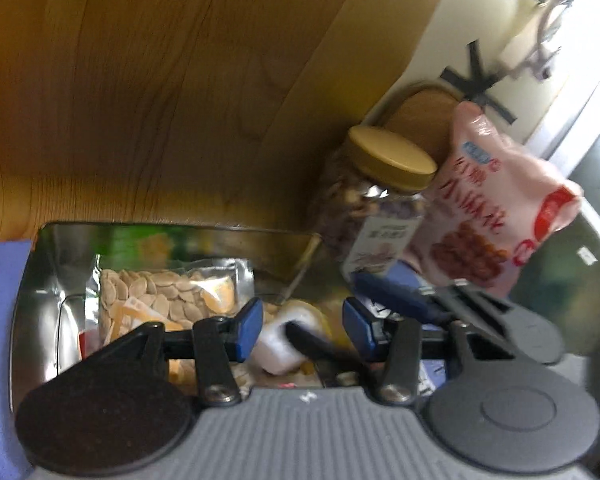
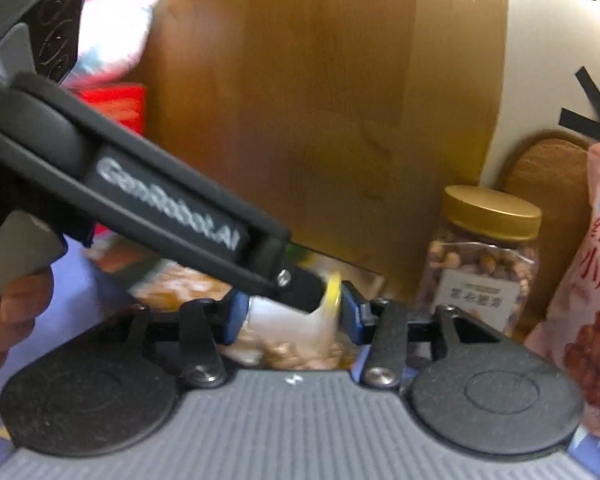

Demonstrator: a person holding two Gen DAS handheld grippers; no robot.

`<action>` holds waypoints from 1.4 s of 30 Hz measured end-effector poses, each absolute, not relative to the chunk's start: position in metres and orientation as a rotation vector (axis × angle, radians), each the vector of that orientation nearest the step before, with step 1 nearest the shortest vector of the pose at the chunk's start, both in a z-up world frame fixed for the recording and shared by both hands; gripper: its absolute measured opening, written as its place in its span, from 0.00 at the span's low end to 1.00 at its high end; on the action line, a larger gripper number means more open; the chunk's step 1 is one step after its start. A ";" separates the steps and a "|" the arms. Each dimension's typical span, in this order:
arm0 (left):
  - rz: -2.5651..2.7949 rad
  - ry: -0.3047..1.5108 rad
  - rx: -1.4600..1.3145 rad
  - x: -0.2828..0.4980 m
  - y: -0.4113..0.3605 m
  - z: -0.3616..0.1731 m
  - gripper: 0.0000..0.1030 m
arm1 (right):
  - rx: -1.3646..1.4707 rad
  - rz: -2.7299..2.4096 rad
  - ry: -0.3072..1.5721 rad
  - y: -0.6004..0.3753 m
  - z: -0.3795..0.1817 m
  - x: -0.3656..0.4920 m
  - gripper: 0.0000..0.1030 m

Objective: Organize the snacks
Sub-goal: 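Carry the white cup with the right tool and drop it into the tin, then grasp the green jelly pack with the right tool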

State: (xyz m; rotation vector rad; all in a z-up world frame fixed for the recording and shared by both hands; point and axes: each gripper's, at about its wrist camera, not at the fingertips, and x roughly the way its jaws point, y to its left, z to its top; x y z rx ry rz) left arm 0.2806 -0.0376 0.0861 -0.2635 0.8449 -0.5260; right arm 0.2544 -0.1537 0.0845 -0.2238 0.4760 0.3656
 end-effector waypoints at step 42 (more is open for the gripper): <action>-0.476 0.913 -0.533 0.132 0.092 0.018 0.10 | 0.455 0.576 0.809 -0.158 0.017 0.166 0.34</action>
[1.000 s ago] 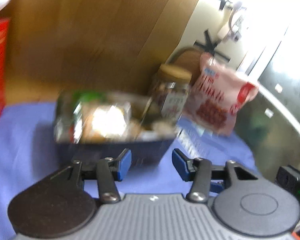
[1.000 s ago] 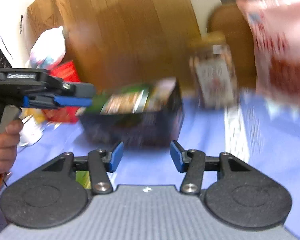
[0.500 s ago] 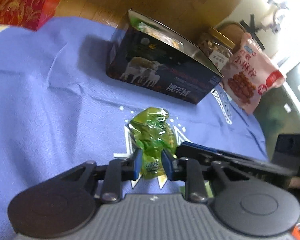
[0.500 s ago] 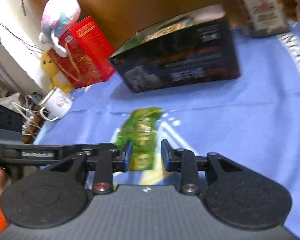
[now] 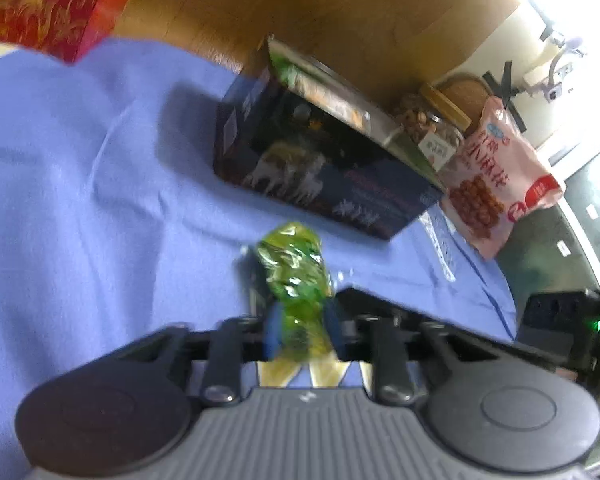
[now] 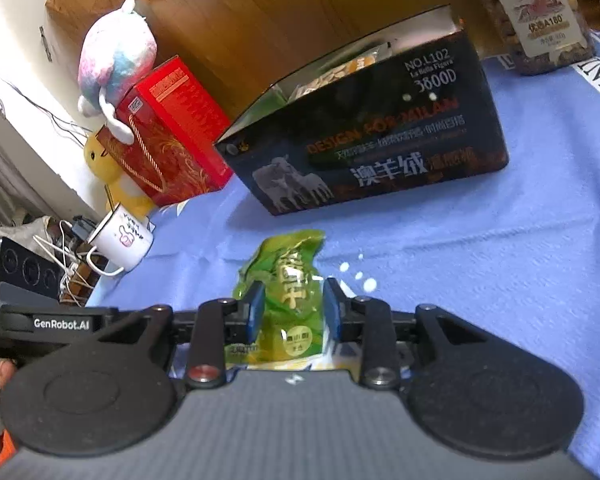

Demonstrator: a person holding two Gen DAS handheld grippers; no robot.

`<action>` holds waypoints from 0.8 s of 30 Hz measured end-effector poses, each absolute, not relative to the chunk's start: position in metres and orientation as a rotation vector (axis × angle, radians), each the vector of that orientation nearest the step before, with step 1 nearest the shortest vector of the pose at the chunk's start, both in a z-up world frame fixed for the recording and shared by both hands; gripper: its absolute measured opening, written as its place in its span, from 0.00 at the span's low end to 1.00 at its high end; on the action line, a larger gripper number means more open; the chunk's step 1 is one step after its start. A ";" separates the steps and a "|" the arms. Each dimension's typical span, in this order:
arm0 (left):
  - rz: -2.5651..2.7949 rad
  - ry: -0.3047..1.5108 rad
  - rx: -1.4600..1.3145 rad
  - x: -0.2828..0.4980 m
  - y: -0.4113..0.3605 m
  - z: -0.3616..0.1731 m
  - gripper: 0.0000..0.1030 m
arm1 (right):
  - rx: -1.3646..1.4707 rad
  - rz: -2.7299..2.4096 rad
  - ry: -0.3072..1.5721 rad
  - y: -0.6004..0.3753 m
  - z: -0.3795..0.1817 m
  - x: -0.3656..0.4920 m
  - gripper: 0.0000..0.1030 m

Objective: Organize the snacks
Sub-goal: 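Grasp the green jelly pack with the right tool, then carry the green jelly pack over the tin and release it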

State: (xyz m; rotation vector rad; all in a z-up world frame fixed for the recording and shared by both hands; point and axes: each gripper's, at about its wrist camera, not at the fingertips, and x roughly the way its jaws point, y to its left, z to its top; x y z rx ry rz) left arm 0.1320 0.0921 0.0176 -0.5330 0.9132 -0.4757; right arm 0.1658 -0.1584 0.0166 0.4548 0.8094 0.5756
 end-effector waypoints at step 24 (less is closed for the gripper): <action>-0.524 0.730 -0.530 0.188 0.100 0.105 0.10 | 0.624 0.722 0.682 -0.169 0.067 0.183 0.22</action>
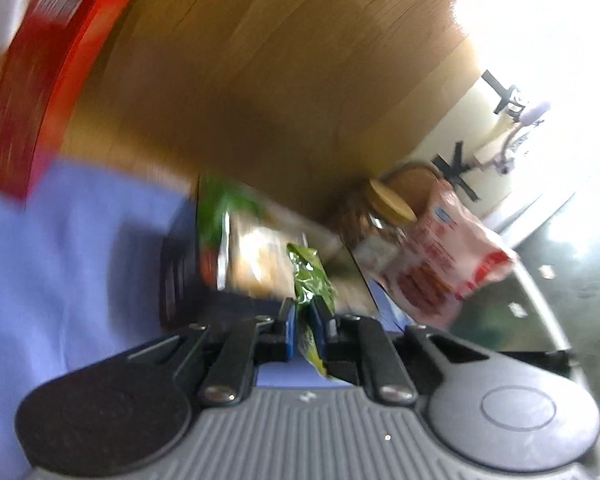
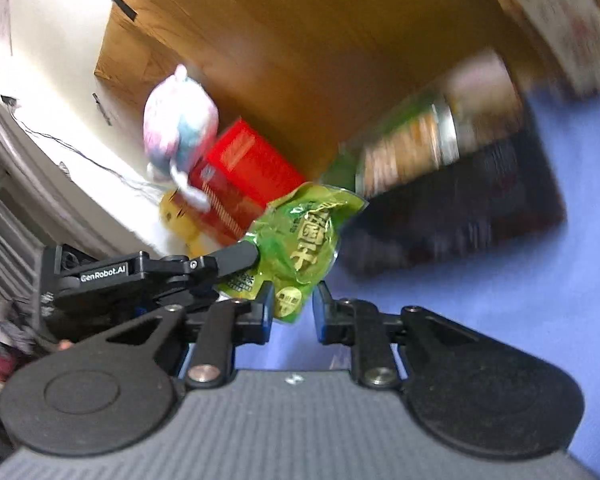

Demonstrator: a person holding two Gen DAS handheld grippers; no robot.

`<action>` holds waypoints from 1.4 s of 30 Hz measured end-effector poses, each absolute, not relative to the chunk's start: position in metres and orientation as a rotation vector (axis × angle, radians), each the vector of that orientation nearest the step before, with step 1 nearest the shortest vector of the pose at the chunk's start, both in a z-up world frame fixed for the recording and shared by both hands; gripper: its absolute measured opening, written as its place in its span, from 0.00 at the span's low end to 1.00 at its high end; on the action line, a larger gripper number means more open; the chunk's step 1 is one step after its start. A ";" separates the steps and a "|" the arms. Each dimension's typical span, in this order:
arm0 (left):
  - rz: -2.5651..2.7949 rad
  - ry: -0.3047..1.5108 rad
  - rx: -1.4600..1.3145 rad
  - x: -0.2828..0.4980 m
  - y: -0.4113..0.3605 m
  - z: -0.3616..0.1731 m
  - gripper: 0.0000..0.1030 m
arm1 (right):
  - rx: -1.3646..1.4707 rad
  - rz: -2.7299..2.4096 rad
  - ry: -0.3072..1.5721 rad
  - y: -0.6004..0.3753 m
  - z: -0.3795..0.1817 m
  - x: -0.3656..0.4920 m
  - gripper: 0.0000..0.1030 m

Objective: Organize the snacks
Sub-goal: 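Carry the green jelly pack over the tin and release it, then move the left tool to the light green wrapped pack and close on it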

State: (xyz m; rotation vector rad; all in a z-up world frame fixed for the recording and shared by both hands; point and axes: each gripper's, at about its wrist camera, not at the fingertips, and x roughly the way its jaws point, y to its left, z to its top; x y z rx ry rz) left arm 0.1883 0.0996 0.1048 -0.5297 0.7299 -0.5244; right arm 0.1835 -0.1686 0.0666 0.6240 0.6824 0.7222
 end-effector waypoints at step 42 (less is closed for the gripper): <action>-0.554 0.809 -0.222 0.099 0.024 0.095 0.29 | -0.154 0.503 0.523 -0.137 0.053 0.053 0.29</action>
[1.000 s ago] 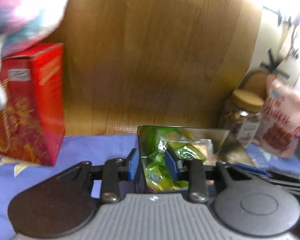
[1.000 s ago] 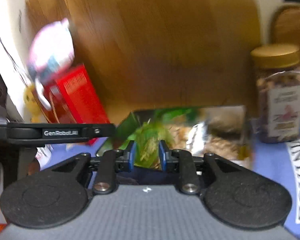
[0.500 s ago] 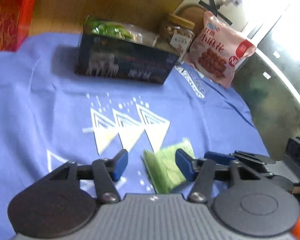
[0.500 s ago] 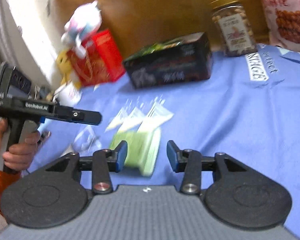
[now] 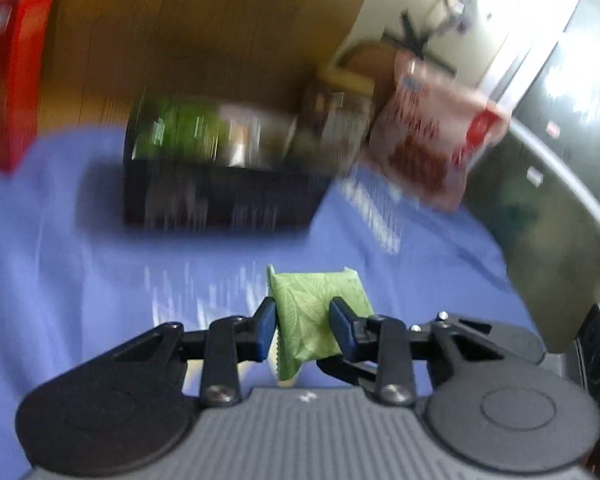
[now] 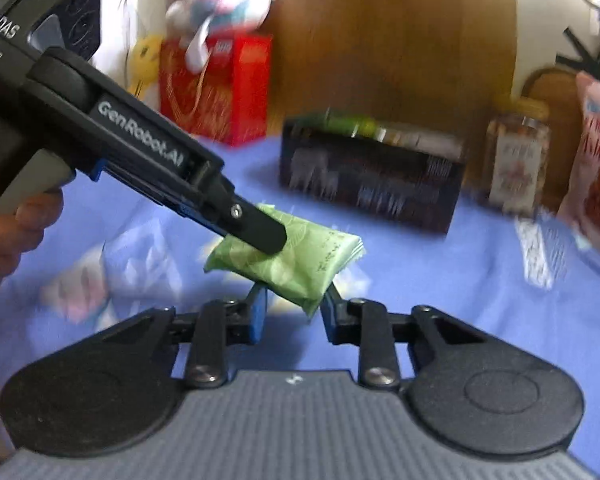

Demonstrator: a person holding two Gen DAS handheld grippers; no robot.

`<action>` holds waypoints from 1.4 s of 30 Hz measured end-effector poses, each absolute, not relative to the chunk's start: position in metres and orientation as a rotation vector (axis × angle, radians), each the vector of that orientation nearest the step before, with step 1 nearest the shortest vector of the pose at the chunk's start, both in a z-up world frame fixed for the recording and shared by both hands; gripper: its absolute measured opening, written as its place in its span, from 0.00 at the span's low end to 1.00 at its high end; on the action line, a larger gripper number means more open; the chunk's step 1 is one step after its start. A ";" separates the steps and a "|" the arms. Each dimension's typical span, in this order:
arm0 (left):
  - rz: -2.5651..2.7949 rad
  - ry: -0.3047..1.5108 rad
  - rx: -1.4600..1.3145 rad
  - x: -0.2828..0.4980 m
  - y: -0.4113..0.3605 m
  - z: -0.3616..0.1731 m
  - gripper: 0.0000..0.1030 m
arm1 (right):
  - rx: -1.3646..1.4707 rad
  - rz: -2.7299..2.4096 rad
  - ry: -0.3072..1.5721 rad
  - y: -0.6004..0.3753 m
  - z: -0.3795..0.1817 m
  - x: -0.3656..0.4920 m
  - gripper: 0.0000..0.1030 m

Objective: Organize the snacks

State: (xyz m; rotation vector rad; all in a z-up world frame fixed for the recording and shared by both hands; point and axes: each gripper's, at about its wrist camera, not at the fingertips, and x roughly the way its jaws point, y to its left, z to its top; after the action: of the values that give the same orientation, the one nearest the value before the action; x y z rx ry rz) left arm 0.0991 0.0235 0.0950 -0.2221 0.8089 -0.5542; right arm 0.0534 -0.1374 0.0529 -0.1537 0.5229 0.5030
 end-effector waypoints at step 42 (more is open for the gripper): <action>-0.047 0.625 0.037 0.028 -0.001 0.107 0.96 | 0.461 0.257 0.462 -0.181 0.084 0.043 0.56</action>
State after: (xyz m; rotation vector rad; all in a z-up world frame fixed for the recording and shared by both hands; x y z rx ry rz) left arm 0.0280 -0.0012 0.1070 0.0369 0.6251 -0.0467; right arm 0.0430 -0.1813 0.0838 0.4613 0.4619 0.2568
